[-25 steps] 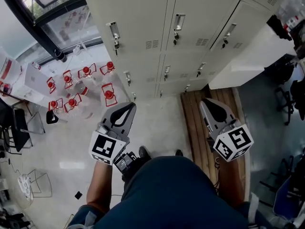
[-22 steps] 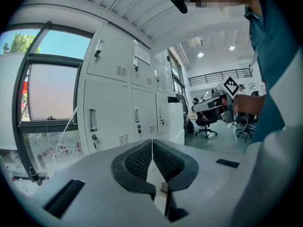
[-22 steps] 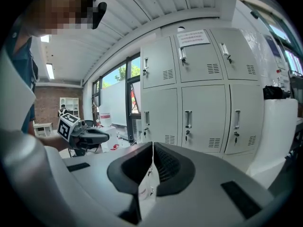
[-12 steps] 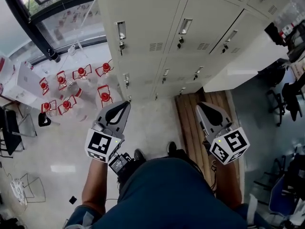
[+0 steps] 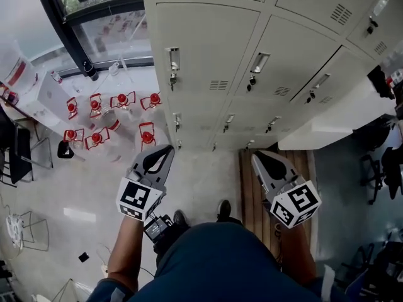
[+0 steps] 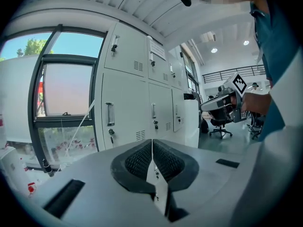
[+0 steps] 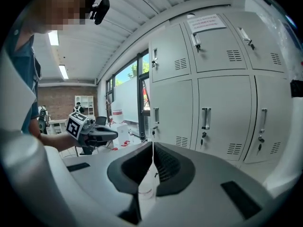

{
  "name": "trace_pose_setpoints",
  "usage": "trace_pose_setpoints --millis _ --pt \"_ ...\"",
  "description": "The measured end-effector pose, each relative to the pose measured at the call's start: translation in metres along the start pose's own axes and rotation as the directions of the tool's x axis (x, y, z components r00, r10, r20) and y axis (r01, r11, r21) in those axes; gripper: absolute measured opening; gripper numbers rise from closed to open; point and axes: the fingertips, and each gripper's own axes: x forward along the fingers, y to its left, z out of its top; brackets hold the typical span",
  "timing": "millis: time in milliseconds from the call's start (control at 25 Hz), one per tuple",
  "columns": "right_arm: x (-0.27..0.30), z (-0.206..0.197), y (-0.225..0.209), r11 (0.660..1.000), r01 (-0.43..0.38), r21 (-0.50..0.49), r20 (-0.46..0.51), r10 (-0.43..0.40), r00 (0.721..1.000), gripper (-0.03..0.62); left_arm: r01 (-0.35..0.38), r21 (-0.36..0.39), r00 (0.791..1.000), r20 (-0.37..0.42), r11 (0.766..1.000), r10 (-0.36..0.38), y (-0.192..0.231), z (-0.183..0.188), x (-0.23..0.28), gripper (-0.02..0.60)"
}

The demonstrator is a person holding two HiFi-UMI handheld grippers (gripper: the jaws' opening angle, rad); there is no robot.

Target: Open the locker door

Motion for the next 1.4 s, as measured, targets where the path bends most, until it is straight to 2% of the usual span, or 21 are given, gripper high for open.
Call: trace_pose_setpoints --millis 240,640,1040,1400 --pt "0.005 -0.003 -0.031 1.000 -0.019 0.008 -0.014 0.019 1.000 0.037 -0.047 -0.012 0.999 -0.015 0.999 0.046 0.001 -0.005 0.022 0.021" --pt "0.025 -0.032 -0.038 0.996 -0.079 0.030 -0.072 0.081 0.994 0.037 -0.095 -0.038 0.995 -0.045 0.995 0.093 0.021 -0.031 0.054 0.021" --pt "0.041 -0.075 -0.031 0.990 -0.121 0.075 -0.140 0.131 0.981 0.037 -0.145 -0.084 0.985 -0.110 0.986 0.136 0.049 -0.086 0.097 0.021" --pt "0.043 -0.119 -0.040 0.988 -0.100 0.116 -0.209 0.123 0.970 0.037 -0.142 -0.085 0.977 -0.175 0.986 0.126 0.062 -0.137 0.131 0.022"
